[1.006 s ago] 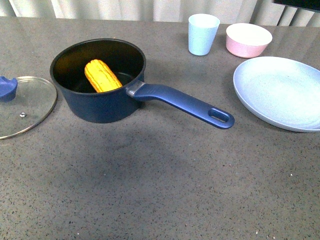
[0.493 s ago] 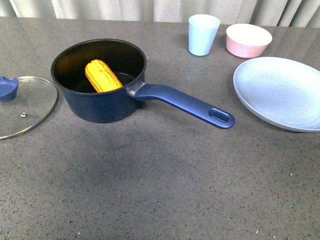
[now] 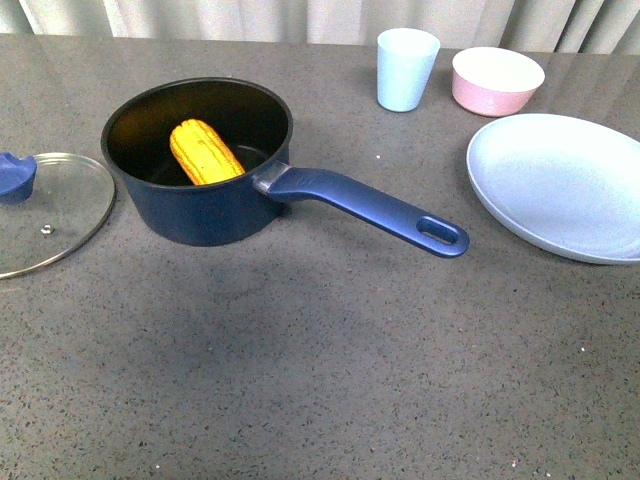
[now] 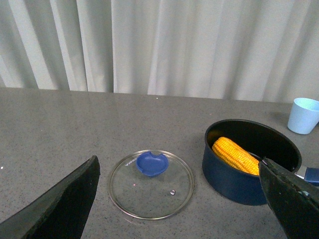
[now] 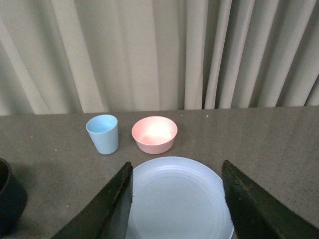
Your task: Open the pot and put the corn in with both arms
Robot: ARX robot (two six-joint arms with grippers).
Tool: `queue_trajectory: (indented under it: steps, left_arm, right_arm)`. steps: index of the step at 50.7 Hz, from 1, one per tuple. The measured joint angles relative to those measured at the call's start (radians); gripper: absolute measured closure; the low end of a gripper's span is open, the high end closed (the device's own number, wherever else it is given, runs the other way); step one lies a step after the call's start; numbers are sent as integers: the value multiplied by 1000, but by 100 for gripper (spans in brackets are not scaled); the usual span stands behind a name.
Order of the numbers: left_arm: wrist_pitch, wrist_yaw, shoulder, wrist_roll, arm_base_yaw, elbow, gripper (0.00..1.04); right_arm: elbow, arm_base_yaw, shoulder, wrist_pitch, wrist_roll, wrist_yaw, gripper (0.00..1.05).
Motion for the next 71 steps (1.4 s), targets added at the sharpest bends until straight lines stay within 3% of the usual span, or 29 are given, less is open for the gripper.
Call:
queue_trajectory:
  steps: [7,9,17,71]
  left_arm:
    - [0,0,0,0,0,0,9]
    - [0,0,0,0,0,0,9]
    - [0,0,0,0,0,0,9]
    - [0,0,0,0,0,0,9]
  right_arm:
    - [-79,-24,-52,13,-13,-23,74]
    - [-102,-55,-71,13,-19,-74,81]
    - [-158,-90,-134,13,-26,-82,103]
    - [-327,-92,-563,-214,-29,-88,103]
